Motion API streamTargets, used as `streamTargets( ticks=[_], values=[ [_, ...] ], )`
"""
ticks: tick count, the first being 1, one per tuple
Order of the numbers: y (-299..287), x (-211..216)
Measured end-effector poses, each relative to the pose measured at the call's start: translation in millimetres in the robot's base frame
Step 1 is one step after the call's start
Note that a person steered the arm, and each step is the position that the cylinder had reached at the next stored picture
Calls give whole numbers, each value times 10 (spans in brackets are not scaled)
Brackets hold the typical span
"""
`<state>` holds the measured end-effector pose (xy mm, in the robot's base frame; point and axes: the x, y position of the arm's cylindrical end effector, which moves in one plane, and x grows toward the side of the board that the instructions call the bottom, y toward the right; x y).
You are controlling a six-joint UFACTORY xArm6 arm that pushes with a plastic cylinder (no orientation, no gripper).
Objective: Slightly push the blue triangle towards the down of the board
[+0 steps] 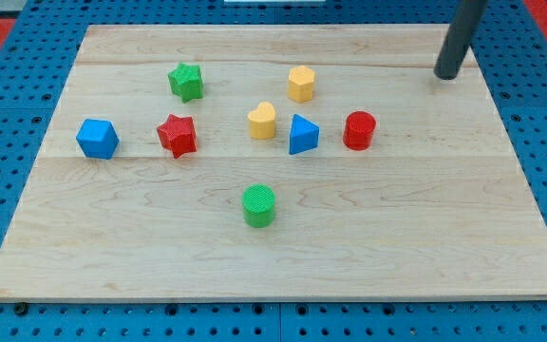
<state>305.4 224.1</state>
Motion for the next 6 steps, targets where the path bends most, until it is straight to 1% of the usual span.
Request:
streamTargets(
  ticks=[1, 2, 4, 5, 6],
  values=[
    [-90, 225],
    [-112, 555],
    [-535, 1199],
    [-527, 1201],
    [-875, 1339]
  ],
)
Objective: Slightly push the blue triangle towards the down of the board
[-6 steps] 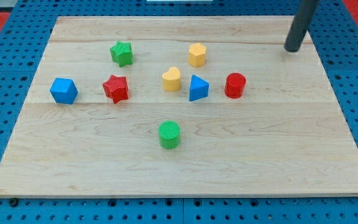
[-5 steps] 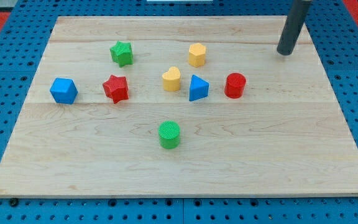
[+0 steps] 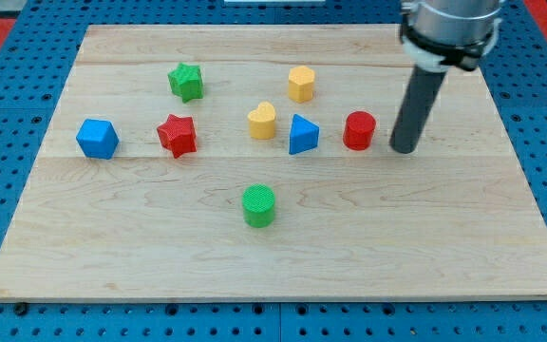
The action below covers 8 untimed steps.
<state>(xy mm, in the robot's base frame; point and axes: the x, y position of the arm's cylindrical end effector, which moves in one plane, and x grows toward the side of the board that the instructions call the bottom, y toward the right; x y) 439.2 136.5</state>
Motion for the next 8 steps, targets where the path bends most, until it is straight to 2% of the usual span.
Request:
streamTargets(
  ticks=[4, 5, 7, 8],
  values=[
    [-1429, 45],
    [-1598, 18],
    [-1446, -596],
    [-1174, -680]
  ],
)
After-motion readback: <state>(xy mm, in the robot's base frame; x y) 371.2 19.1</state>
